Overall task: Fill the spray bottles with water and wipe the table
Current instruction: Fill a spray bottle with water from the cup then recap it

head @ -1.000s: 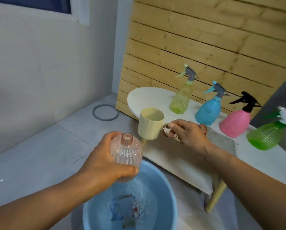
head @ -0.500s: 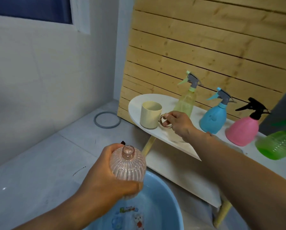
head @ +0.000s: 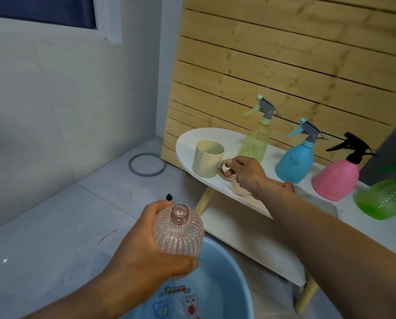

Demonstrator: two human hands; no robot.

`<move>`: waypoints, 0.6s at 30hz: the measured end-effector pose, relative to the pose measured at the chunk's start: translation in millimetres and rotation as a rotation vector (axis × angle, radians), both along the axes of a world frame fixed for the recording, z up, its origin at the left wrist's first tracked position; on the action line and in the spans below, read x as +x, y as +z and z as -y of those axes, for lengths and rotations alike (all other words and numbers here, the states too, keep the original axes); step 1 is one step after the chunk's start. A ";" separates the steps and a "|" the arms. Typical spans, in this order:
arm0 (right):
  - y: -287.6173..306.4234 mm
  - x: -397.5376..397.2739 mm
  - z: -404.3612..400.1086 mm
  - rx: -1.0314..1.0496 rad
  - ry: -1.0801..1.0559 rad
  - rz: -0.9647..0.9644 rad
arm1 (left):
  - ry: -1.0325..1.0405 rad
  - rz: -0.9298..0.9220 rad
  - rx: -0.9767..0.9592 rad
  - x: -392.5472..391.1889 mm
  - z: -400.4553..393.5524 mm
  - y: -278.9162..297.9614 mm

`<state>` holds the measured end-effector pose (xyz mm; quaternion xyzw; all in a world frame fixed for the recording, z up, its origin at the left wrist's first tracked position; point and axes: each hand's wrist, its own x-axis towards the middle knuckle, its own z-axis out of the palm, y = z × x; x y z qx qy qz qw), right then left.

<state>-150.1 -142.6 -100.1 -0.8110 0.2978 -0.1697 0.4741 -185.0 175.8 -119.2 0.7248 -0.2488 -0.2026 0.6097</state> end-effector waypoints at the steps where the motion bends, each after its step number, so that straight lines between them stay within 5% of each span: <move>1: 0.1 -0.4 0.4 0.005 0.005 0.000 | -0.004 0.000 0.001 -0.2 0.2 0.2; 18: 1.5 -5.6 0.0 0.024 0.036 -0.020 | -0.026 -0.011 0.011 0.7 -0.4 -2.5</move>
